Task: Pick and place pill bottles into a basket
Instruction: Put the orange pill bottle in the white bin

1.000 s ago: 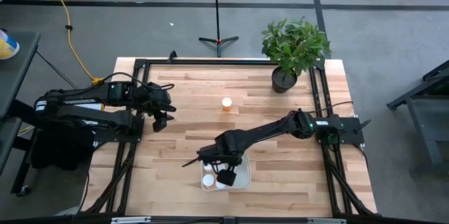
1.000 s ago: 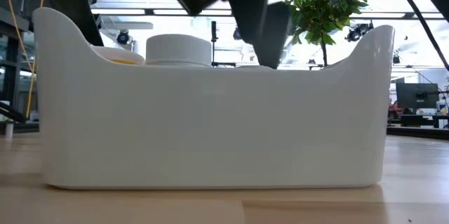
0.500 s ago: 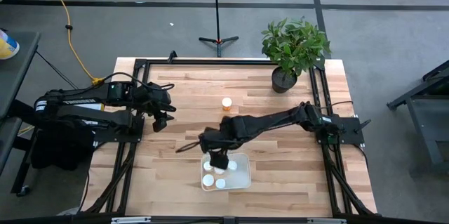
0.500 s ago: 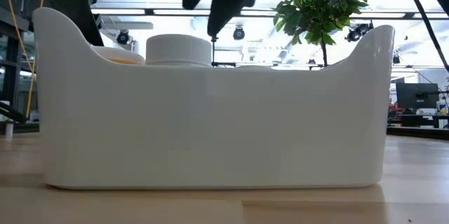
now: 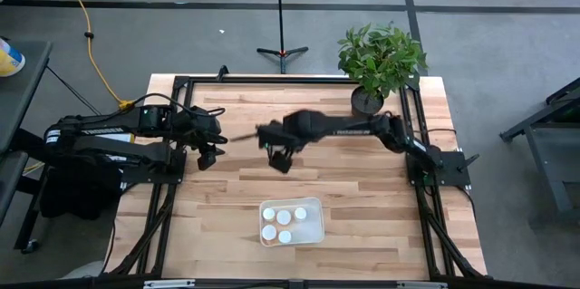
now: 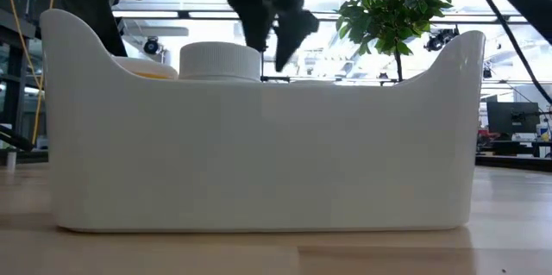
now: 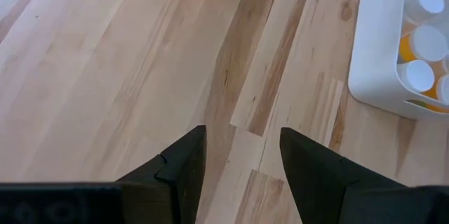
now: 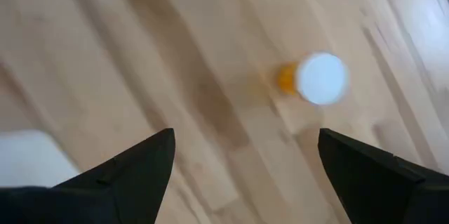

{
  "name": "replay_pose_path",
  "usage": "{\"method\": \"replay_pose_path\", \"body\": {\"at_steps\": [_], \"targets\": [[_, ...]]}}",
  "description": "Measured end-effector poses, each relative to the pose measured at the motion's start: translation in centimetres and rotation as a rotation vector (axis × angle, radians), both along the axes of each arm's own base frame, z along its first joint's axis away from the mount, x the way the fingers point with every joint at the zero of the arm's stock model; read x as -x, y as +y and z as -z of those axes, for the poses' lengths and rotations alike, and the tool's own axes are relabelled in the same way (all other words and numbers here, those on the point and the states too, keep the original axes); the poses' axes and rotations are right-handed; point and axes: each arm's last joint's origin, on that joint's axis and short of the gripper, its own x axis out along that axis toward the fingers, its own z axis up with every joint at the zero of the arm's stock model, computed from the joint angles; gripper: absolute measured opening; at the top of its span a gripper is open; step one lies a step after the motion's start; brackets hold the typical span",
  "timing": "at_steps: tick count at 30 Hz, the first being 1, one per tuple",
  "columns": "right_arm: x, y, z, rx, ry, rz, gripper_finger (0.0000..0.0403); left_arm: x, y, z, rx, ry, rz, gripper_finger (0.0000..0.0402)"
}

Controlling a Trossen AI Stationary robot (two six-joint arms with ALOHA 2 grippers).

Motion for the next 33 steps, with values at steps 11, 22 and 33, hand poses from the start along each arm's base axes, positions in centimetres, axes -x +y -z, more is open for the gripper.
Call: {"method": "replay_pose_path", "body": {"at_steps": [11, 22, 33], "targets": [[0.6, -7.0, 0.3, -0.11, 0.027, 0.096, 0.0341, 0.0, 0.0, 0.0, 0.003, 0.0, -0.004, 0.0216], [1.1, -10.1, 0.5, -0.164, 0.028, 0.016, 0.0341, 0.0, 0.0, 0.0, 0.003, 0.0, -0.004, 0.0216], [0.0, -10.8, 3.5, -0.252, 0.066, 0.039, 0.0342, 0.0, 0.0, 0.0, 0.003, -0.001, -0.004, 0.0216]]}}
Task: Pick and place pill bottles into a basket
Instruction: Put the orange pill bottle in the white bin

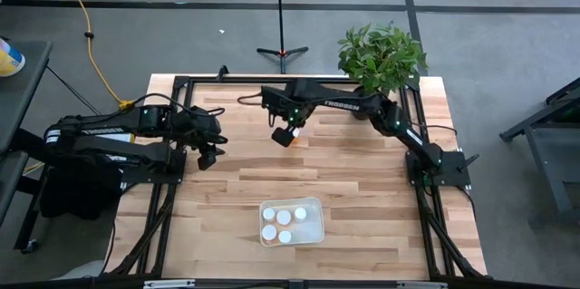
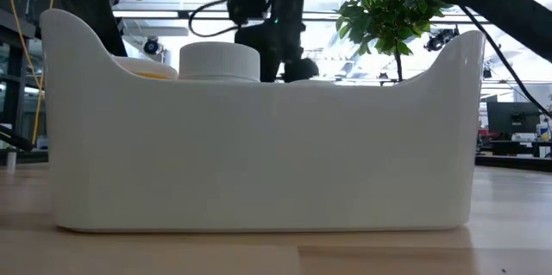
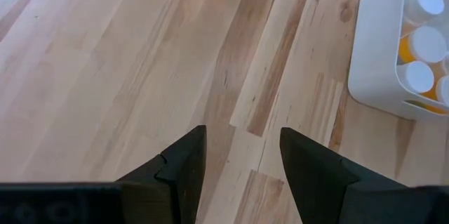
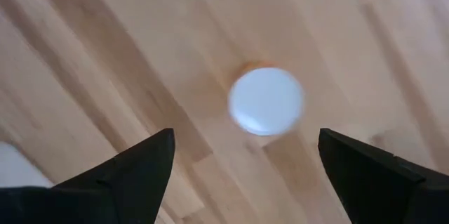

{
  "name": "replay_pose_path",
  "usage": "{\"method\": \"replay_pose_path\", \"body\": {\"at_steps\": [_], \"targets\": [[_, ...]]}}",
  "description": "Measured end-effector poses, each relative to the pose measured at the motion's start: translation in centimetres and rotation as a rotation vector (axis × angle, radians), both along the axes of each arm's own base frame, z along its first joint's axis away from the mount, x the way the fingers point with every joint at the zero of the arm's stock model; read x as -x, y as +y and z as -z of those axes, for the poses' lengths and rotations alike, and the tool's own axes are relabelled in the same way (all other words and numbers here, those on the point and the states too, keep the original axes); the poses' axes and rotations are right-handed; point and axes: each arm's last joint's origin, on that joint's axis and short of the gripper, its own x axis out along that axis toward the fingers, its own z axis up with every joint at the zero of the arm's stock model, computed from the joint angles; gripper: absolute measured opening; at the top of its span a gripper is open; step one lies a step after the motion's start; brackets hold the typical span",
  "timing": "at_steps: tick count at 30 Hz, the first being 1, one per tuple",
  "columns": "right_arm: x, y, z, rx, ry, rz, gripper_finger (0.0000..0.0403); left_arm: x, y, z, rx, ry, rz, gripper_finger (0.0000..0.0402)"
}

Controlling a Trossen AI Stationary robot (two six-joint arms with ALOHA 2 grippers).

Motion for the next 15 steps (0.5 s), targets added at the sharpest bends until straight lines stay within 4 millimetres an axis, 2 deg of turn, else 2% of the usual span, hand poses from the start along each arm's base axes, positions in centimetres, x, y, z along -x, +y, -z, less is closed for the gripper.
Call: {"method": "replay_pose_path", "body": {"at_steps": [6, 15], "targets": [[-0.6, 0.2, 1.7, -0.012, 0.031, -0.047, 0.0348, 0.0, 0.0, 0.0, 0.0, 0.0, 0.0, 0.0216], [-0.5, -0.6, 1.8, -0.007, 0.031, -0.036, 0.0382, 0.0, 0.0, 0.0, 0.0, 0.001, 0.0, 0.0216]]}}
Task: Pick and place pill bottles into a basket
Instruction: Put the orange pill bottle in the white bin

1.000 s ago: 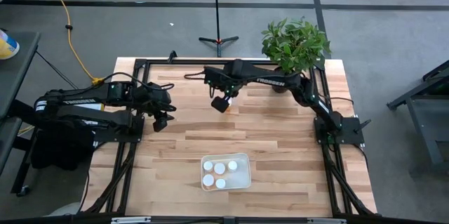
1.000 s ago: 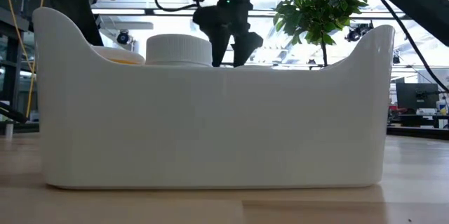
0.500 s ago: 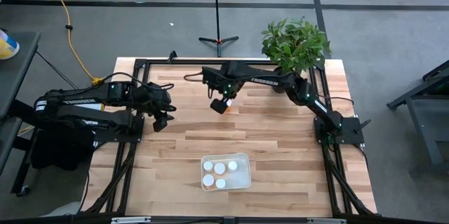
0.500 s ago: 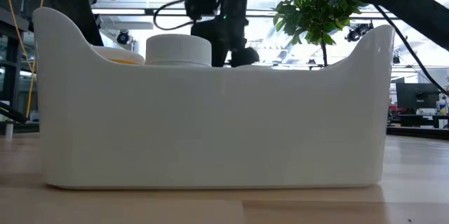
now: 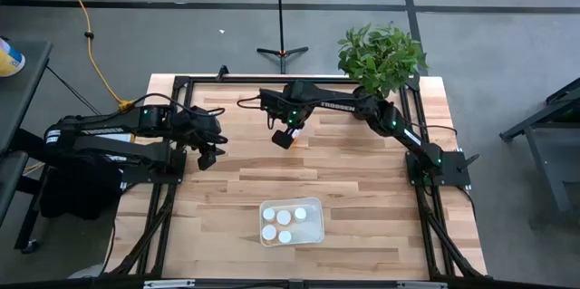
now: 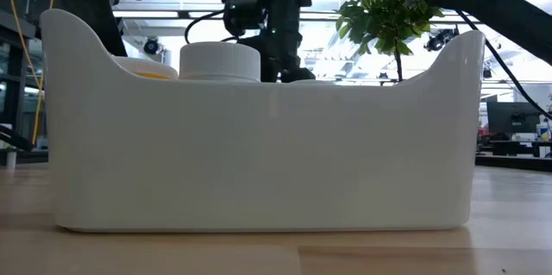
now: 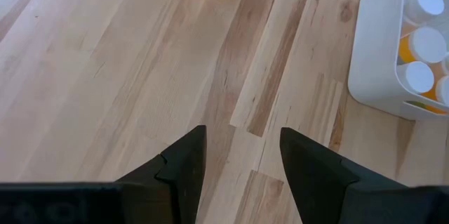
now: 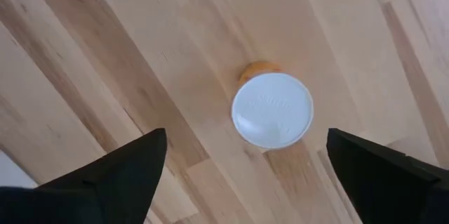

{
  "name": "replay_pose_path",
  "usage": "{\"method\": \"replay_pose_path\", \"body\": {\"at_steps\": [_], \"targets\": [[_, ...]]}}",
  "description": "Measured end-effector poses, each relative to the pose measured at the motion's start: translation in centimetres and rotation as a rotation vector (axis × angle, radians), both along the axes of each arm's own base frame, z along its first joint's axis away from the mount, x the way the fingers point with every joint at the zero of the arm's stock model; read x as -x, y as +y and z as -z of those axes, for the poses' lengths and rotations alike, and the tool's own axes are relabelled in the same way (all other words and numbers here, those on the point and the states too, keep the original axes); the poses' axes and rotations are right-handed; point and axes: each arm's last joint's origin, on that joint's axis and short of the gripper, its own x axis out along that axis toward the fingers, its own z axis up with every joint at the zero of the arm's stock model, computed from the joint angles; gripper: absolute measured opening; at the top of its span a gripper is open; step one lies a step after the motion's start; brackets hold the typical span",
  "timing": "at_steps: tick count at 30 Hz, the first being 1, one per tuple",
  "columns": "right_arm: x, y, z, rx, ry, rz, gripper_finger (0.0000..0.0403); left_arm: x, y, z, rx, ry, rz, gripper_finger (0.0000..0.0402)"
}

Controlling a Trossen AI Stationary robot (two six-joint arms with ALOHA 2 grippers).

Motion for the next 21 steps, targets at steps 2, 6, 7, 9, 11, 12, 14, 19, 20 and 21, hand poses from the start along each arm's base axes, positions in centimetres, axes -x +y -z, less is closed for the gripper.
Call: {"method": "replay_pose_path", "body": {"at_steps": [2, 6, 7, 9, 11, 12, 14, 19, 20, 21], "targets": [[0.0, -0.3, 0.1, 0.01, -0.001, 0.007, 0.0393, 0.0, 0.0, 0.0, 0.0, 0.0, 0.0, 0.0216], [0.0, -0.7, 0.3, 0.009, 0.005, 0.016, 0.0398, 0.0, 0.0, 0.0, 0.0, 0.0, 0.0, 0.0216], [0.0, -0.7, 0.3, 0.011, 0.004, 0.017, 0.0398, 0.0, 0.0, 0.0, 0.0, 0.0, 0.0, 0.0216], [0.1, -1.0, 0.3, 0.01, 0.003, 0.021, 0.0399, 0.0, 0.0, 0.0, 0.0, 0.0, 0.0, 0.0216], [0.1, -1.2, 0.5, 0.007, 0.006, 0.031, 0.04, 0.0, 0.0, 0.0, 0.0, 0.0, 0.0, 0.0216], [0.1, -1.3, 0.5, 0.006, 0.01, 0.038, 0.0399, 0.0, 0.0, 0.0, 0.0, 0.0, 0.0, 0.0216], [0.0, -1.6, 1.3, -0.002, 0.03, 0.049, 0.0399, 0.0, 0.0, 0.0, 0.0, 0.0, 0.0, 0.0216], [-0.5, -1.6, 3.8, -0.043, 0.078, 0.034, 0.0398, 0.0, 0.0, 0.0, 0.012, -0.001, -0.017, 0.0216], [-0.6, -1.6, 4.2, -0.046, 0.085, 0.033, 0.0397, 0.0, 0.0, 0.0, 0.013, -0.001, -0.018, 0.0216], [-0.7, -1.6, 4.6, -0.051, 0.092, 0.031, 0.0397, 0.0, 0.0, 0.0, 0.013, -0.001, -0.018, 0.0216]]}}
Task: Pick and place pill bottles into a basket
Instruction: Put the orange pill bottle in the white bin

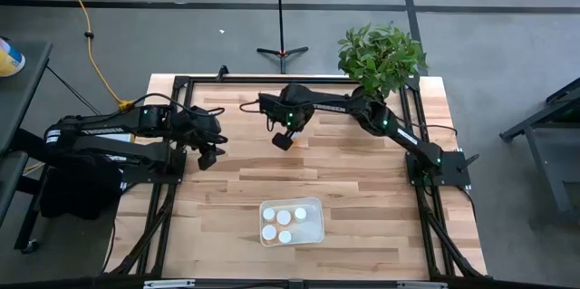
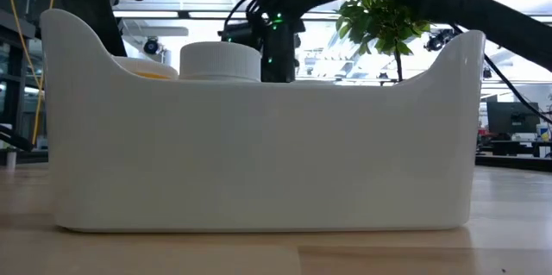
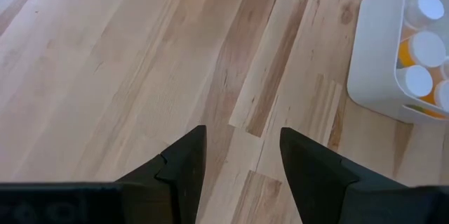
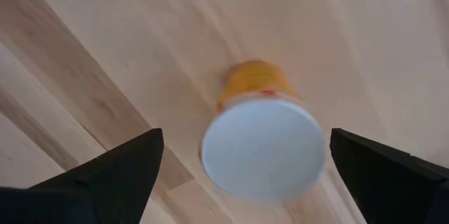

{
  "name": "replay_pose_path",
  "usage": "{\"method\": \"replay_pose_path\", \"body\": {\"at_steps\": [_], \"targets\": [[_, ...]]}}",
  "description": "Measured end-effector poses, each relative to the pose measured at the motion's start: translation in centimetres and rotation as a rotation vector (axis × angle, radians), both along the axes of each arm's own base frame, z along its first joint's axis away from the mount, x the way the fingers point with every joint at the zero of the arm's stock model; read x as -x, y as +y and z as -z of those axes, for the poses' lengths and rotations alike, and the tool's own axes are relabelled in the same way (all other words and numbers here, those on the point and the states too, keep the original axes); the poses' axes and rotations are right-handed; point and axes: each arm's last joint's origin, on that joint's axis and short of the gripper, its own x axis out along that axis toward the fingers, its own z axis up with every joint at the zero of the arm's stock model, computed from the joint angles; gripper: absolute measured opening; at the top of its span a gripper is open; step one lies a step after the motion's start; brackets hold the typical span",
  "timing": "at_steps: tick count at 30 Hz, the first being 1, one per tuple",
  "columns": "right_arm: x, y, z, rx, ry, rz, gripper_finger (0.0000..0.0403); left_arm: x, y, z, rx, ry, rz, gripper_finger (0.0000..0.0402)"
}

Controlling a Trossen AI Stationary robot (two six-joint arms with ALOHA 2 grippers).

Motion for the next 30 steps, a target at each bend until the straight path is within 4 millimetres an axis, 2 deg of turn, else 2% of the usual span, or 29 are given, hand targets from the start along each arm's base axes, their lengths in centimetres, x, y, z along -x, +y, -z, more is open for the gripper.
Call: {"method": "replay_pose_path", "body": {"at_steps": [7, 15, 23, 30], "targets": [[-0.5, -0.2, 2.3, -0.028, 0.028, -0.002, 0.0397, 0.0, 0.0, 0.0, 0.001, 0.0, -0.001, 0.0216], [-1.1, -0.1, 2.5, -0.032, -0.028, -0.026, 0.0384, 0.0, 0.0, 0.0, 0.002, 0.0, -0.002, 0.0216], [-0.9, -0.1, 2.5, -0.04, -0.014, -0.033, 0.0312, 0.0, 0.0, 0.0, 0.002, 0.0, -0.003, 0.0216], [-0.9, -0.1, 2.5, -0.04, -0.013, -0.034, 0.0229, 0.0, 0.0, 0.0, 0.002, 0.0, -0.003, 0.0216]]}}
